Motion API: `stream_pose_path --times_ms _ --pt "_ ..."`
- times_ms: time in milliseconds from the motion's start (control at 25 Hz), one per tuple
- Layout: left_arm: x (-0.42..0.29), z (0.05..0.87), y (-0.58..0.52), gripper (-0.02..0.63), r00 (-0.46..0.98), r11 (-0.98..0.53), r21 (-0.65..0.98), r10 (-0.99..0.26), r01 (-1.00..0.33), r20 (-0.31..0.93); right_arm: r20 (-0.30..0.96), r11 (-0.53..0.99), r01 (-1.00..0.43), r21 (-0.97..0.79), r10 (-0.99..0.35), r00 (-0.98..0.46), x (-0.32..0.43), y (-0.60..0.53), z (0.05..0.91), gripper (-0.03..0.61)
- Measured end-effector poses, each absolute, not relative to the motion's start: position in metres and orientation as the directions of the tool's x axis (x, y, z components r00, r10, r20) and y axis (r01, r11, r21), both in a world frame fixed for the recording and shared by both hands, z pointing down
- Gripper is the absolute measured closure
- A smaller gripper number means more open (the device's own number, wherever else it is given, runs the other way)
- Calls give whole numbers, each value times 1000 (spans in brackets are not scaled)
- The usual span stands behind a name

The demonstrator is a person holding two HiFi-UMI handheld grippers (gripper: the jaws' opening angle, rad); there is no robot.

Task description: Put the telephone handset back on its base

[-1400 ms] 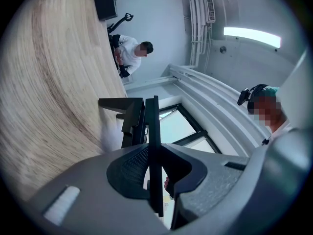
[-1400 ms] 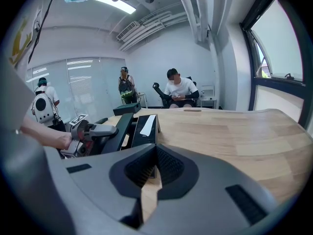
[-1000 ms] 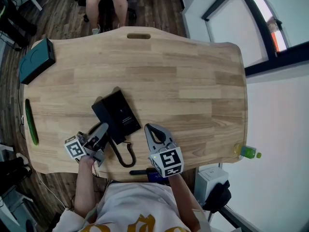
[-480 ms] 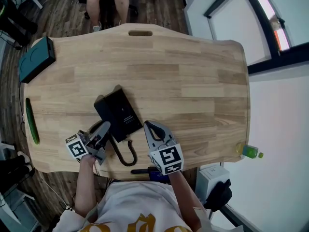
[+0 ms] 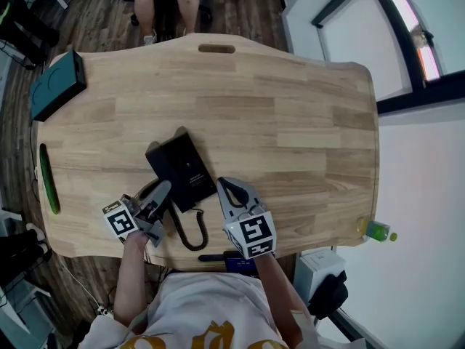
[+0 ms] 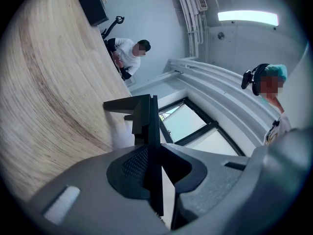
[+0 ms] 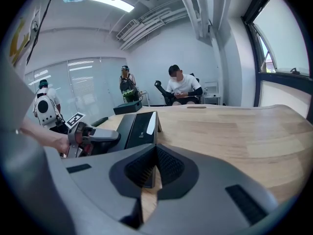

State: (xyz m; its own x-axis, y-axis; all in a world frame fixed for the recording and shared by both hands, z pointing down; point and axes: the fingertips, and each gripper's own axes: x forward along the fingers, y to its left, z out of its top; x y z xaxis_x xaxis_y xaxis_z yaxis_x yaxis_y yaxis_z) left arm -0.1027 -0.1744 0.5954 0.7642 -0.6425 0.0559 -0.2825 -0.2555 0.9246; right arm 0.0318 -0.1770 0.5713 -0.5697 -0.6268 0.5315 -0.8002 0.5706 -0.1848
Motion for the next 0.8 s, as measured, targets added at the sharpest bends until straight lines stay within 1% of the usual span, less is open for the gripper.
stream_pose_path --times_ms 440,680,800 --pt "-101 600 -175 538 759 -247 906 -641 -343 112 545 599 -777 -192 -593 -593 21 -181 584 575" --pt "-102 600 -176 538 736 -255 882 -662 -396 138 545 611 -770 -185 -587 -598 18 -189 585 575" --pt "-102 602 -176 538 722 -222 891 -674 -397 154 543 612 -768 -190 -586 -602 18 -190 582 575"
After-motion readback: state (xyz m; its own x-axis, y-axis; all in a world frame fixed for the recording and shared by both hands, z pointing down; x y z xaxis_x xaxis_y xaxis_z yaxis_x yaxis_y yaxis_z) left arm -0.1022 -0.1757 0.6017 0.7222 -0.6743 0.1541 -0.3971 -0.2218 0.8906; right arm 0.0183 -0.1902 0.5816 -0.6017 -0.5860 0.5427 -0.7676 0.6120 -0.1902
